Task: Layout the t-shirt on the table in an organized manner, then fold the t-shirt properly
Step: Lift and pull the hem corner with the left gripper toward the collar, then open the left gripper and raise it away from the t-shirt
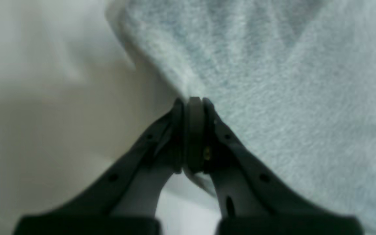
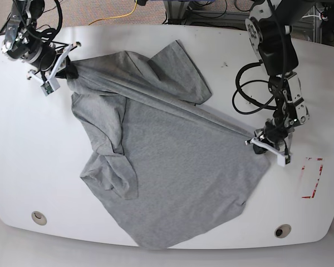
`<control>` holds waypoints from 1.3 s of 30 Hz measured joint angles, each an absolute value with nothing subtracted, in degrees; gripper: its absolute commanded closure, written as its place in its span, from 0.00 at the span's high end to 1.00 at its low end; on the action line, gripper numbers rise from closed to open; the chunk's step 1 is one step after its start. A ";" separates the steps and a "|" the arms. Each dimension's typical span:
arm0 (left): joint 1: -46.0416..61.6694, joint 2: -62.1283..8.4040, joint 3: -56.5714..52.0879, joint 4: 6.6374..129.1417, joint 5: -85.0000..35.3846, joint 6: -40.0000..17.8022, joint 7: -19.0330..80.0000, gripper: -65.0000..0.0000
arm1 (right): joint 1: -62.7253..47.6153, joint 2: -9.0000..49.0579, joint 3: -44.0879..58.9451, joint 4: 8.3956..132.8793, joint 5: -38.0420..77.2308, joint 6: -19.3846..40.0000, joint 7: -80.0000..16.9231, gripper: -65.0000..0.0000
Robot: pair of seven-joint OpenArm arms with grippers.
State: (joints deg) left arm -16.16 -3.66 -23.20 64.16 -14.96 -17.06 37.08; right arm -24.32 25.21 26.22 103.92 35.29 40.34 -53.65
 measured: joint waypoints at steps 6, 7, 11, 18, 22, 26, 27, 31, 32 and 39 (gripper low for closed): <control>-7.92 -3.14 -26.72 80.29 -15.33 -17.47 45.39 0.00 | -18.44 27.49 25.50 96.75 36.05 40.62 -53.87 0.00; -6.59 -2.96 -27.16 82.76 -15.29 -17.19 46.19 0.00 | -17.65 27.68 25.47 95.74 36.14 40.66 -53.82 0.00; -0.82 -0.25 -30.52 94.02 -15.59 -17.30 49.93 0.00 | -14.44 29.04 25.15 92.01 36.23 40.86 -53.98 0.00; 8.12 3.90 -32.75 104.73 -15.09 -16.99 53.60 0.00 | -7.57 32.40 17.58 86.06 33.45 40.58 -54.22 0.00; 12.16 6.22 -31.51 106.48 -14.85 -16.62 53.47 0.00 | -3.88 32.36 15.81 84.73 28.97 40.40 -54.06 0.00; 15.07 7.51 -28.10 106.56 -14.37 -16.49 53.63 0.00 | -3.42 32.64 13.69 84.79 26.92 40.25 -54.08 0.00; 15.44 7.60 -27.27 106.56 -14.50 -16.62 53.65 0.00 | -3.70 32.69 13.23 84.79 26.87 40.12 -54.24 0.00; 16.53 8.14 -25.02 106.80 -14.61 -16.64 53.10 0.00 | -6.92 31.99 12.88 86.48 26.13 39.99 -54.61 0.00; 16.82 8.03 -24.38 106.89 -14.52 -16.51 53.10 0.00 | -8.12 31.42 13.45 87.44 26.09 39.97 -54.46 0.00; 17.74 7.68 -21.47 106.96 -14.15 -16.49 53.17 0.00 | -15.51 27.46 16.91 92.77 25.87 40.01 -54.19 0.01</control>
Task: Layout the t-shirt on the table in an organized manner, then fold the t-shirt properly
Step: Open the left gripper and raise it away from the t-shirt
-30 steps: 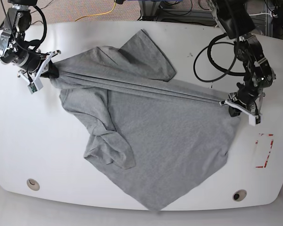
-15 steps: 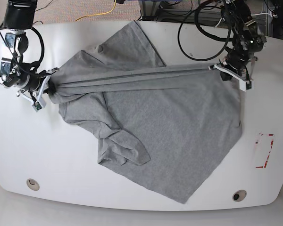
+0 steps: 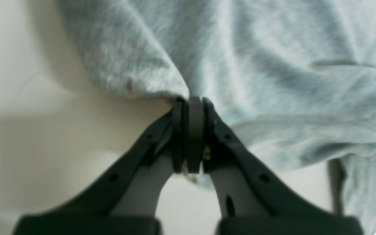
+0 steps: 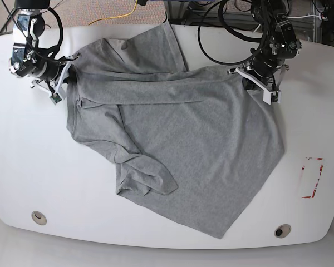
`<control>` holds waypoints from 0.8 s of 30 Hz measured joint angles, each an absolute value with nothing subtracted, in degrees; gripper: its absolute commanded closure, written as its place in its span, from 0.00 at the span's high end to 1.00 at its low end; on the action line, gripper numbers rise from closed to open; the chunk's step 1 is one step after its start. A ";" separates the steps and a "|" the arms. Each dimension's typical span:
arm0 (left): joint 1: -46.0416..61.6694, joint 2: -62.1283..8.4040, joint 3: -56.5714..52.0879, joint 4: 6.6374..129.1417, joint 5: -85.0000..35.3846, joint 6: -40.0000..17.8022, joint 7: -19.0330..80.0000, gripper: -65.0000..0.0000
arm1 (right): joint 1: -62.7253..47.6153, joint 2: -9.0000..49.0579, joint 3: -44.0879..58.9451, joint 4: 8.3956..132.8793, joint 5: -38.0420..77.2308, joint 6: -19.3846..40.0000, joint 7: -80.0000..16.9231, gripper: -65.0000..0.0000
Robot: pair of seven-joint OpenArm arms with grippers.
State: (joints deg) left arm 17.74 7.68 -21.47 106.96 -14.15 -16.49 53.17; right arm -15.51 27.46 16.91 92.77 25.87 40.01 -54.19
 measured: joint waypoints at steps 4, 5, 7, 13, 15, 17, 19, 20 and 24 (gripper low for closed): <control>17.43 6.48 -19.25 106.98 -14.35 -16.53 53.12 0.18 | -17.41 25.36 18.68 94.59 25.80 40.03 -54.28 0.18; 17.41 6.13 -19.14 106.98 -14.46 -16.60 53.12 0.23 | -17.91 24.82 19.11 94.83 25.87 40.01 -54.24 0.25; 17.45 5.50 -18.98 106.98 -14.41 -16.64 53.12 0.32 | -18.31 23.59 20.23 95.35 25.76 39.99 -54.30 0.39; 17.41 5.08 -19.07 106.98 -14.20 -16.49 53.15 0.42 | -19.14 20.45 23.79 95.94 25.91 40.12 -54.24 0.65; 17.34 5.08 -19.03 107.00 -14.22 -16.49 53.12 0.43 | -19.25 19.90 25.02 95.94 25.82 40.10 -54.13 0.65; 17.37 4.45 -18.70 107.37 -14.22 -16.51 53.28 0.43 | -19.27 19.81 25.71 95.94 25.76 40.05 -54.26 0.65; 17.47 3.44 -18.63 108.33 -14.28 -16.78 53.36 0.43 | -19.25 19.86 25.93 95.94 25.61 39.86 -54.33 0.65; 17.58 2.74 -18.72 109.30 -14.37 -16.71 53.36 0.43 | -19.25 19.86 25.93 95.94 25.63 39.86 -54.30 0.65; 17.58 0.69 -19.25 112.01 -14.22 -16.51 53.15 0.43 | -19.09 19.57 25.82 95.92 25.67 39.90 -54.28 0.65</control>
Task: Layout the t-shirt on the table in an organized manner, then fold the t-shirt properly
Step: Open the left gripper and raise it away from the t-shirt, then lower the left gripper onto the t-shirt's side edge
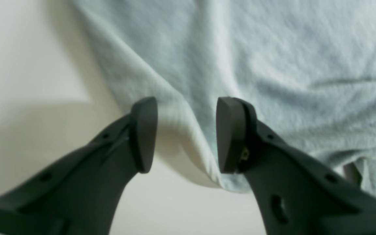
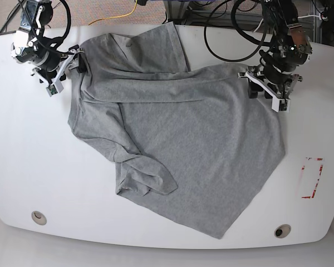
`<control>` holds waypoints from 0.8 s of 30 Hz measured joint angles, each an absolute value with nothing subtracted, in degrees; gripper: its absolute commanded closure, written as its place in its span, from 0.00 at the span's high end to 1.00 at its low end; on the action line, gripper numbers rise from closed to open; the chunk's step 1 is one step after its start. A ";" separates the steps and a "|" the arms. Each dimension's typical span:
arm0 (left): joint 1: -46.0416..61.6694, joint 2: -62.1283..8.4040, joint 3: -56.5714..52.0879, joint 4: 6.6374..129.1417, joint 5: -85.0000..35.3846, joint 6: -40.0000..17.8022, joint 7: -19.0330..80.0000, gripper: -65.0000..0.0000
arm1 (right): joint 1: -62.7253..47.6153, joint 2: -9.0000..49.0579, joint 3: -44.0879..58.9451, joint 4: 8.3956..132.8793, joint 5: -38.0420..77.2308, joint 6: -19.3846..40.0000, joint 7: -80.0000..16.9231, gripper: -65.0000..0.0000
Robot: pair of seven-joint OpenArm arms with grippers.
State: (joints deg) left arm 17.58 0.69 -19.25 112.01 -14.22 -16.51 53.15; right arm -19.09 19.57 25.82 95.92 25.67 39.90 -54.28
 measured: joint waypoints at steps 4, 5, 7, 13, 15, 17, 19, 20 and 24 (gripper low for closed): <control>17.43 -0.75 -20.95 113.27 -15.44 -16.73 53.15 0.43 | -19.11 19.53 25.82 95.92 25.67 39.90 -54.28 0.63; 17.30 -1.08 -22.00 113.25 -16.38 -16.75 53.19 0.43 | -19.11 19.55 25.85 95.92 25.67 39.88 -54.30 0.63; 17.23 -2.20 -24.16 113.19 -18.76 -16.78 53.25 0.43 | -19.11 19.59 25.89 95.92 25.65 39.90 -54.30 0.61; 15.70 -8.23 -29.98 112.86 -25.91 -16.51 53.49 0.43 | -19.09 18.83 25.89 95.92 25.63 39.88 -54.24 0.60; 14.28 -9.58 -32.77 111.96 -28.10 -16.93 53.19 0.43 | -19.09 18.41 25.89 95.94 25.76 39.90 -53.80 0.60; 12.49 -10.41 -34.28 110.63 -28.08 -16.67 53.17 0.43 | -18.96 18.28 25.89 95.94 25.85 39.92 -53.87 0.60; 10.33 -11.11 -34.70 108.68 -27.40 -16.47 53.21 0.43 | -18.96 18.26 25.89 95.94 25.80 39.92 -53.87 0.60; 9.13 -11.66 -34.76 107.31 -27.38 -16.38 53.28 0.43 | -18.96 18.24 25.89 95.94 25.78 39.92 -53.87 0.60; 4.45 -13.21 -34.39 100.77 -28.29 -16.64 53.10 0.43 | -18.96 17.91 25.89 95.96 25.82 39.88 -53.82 0.60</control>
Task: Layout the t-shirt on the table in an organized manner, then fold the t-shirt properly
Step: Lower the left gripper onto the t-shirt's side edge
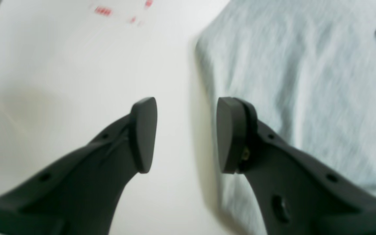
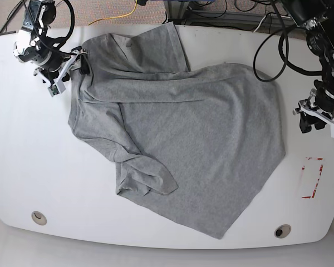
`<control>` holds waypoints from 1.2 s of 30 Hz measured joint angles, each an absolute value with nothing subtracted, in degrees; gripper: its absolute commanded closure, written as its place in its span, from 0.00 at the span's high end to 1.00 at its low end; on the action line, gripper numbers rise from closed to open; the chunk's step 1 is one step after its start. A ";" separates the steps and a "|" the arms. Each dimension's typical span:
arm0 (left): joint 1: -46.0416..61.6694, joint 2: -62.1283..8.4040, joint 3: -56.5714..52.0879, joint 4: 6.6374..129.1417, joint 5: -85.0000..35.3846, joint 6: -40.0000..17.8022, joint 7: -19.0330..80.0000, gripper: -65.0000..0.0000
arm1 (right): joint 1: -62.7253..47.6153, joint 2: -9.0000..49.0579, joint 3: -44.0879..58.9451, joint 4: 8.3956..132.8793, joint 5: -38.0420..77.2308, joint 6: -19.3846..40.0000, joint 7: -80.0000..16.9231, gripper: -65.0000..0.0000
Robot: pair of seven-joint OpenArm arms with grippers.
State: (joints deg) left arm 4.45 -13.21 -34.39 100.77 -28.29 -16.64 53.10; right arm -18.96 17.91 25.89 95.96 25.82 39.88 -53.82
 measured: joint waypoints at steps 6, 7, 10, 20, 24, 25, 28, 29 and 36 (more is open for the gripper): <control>-1.37 -13.69 -34.13 89.10 -27.27 -16.84 53.30 0.43 | -18.79 16.95 25.91 95.96 25.71 39.90 -53.63 0.60; -2.35 -13.87 -33.67 86.52 -27.51 -16.58 53.23 0.43 | -18.79 16.78 25.87 95.96 25.85 39.90 -53.60 0.60; -4.16 -14.00 -31.31 82.50 -26.92 -16.29 53.06 0.43 | -18.79 16.71 25.87 95.96 25.89 39.92 -53.19 0.60; -6.33 -13.41 -26.70 75.99 -27.68 -16.53 52.90 0.43 | -18.83 16.71 25.87 95.96 26.11 39.92 -53.19 0.60; -6.35 -11.92 -26.63 74.35 -27.33 -16.51 52.93 0.43 | -18.85 16.69 25.89 96.14 26.09 39.92 -53.23 0.60; -6.33 -11.66 -26.41 73.95 -27.46 -16.56 52.77 0.43 | -18.96 16.67 25.89 96.49 26.02 39.90 -53.28 0.60; -6.50 -11.49 -26.39 72.99 -28.38 -16.73 52.31 0.43 | -19.16 16.69 25.89 97.54 25.65 39.90 -54.33 0.60; -6.55 -11.57 -26.39 72.55 -28.51 -16.78 52.07 0.43 | -19.27 16.67 25.89 97.73 25.65 39.88 -54.33 0.60; -6.52 -12.69 -23.20 71.50 -28.91 -16.88 50.24 0.42 | -19.25 16.53 25.89 98.21 25.67 39.90 -54.35 0.60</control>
State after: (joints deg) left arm -6.52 -12.69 -23.20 71.50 -28.91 -16.88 50.24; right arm -19.25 16.53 25.89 98.21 25.67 39.90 -54.35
